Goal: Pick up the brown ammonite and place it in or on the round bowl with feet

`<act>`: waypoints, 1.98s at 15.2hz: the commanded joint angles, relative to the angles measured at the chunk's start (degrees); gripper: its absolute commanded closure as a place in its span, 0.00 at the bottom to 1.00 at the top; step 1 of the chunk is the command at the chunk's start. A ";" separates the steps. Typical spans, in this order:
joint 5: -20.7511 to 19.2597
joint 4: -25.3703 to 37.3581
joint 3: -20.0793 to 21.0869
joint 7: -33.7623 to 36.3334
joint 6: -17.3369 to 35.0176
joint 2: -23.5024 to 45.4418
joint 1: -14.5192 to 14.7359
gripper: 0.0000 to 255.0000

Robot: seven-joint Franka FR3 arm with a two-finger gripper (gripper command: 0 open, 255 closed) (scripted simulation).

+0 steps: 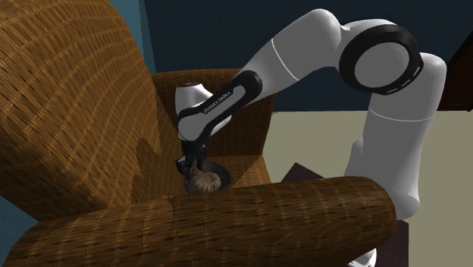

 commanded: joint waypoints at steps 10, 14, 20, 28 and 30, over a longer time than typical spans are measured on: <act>24.35 -11.75 6.80 -45.85 13.46 -6.28 -8.66 0.00; 25.39 -14.89 9.69 -50.82 21.44 -6.20 -8.76 0.00; 27.18 -13.41 12.40 -52.36 25.36 -1.12 -9.88 0.00; 27.37 -13.24 12.54 -52.53 25.72 -0.63 -9.88 0.00; 27.37 -13.24 12.54 -52.52 25.71 -0.64 -9.88 1.00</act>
